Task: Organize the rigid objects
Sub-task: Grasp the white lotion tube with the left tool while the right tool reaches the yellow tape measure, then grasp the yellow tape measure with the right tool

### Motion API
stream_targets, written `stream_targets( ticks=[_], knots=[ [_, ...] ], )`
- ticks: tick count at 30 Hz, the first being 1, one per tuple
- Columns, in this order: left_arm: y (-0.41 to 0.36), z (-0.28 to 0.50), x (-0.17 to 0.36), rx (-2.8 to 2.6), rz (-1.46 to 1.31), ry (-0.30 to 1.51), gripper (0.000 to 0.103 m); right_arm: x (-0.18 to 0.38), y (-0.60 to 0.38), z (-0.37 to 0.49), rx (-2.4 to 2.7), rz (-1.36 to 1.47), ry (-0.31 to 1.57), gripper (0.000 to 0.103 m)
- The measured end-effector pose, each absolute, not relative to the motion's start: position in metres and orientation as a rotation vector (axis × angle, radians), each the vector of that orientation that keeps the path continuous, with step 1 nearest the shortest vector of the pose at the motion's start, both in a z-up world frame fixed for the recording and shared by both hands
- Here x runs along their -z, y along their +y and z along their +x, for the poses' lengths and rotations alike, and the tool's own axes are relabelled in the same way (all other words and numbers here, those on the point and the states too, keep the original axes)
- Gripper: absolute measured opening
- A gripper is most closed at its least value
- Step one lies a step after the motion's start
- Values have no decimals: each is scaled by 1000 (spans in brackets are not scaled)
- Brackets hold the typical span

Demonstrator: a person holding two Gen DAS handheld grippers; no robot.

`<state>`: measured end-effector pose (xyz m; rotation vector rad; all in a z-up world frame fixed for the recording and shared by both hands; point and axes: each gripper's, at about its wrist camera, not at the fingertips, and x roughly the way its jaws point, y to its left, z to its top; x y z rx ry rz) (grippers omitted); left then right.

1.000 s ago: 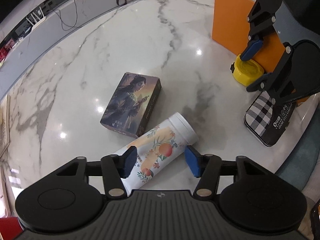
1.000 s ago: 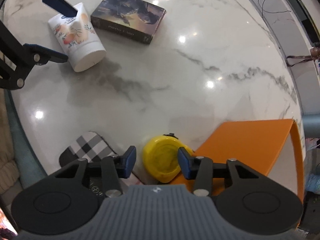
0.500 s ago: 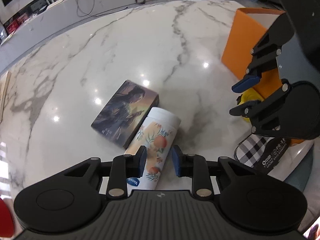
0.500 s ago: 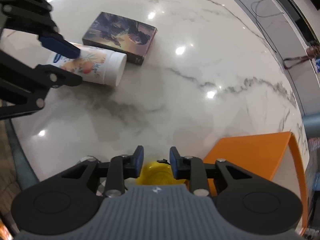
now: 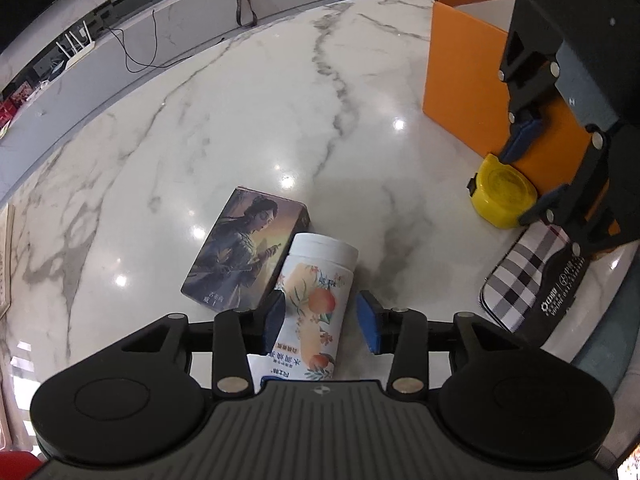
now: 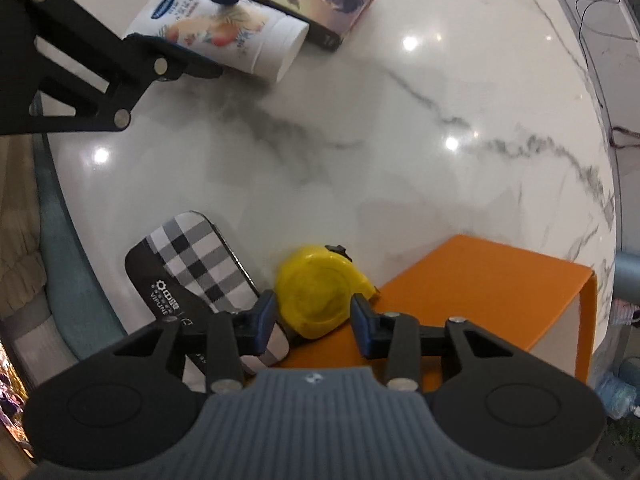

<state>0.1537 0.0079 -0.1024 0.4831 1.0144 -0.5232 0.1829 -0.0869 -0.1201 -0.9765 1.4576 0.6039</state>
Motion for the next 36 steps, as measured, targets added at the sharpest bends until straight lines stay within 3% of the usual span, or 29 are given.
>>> stream_targets(
  ticks=[8,17,19,22,24,26,27,30,36],
  knots=[
    [12,155,102,501,459,1024,51,133,-78,190,-501,-977,1489,46],
    [15,158,108,461,425,1052,57,122,-74,182,-494,-886,1303,44],
    [16,160,108,451,400,1059,57,117,-66,186,-500,-860,1257,41],
    [18,161,107,434,358,1071,57,120,-56,192,-488,-823,1233,25],
    [18,161,106,434,361,1070,57,123,-53,192,-498,-813,1255,21],
    [18,160,107,436,363,1066,57,121,-54,191,-531,-816,1257,26],
    [18,160,107,437,366,1063,57,121,-58,194,-555,-827,1250,35],
    [18,161,109,446,367,1063,57,118,-64,193,-615,-887,1263,47],
    [14,162,116,468,342,1105,53,107,-79,194,-697,-986,1290,52]
  ],
)
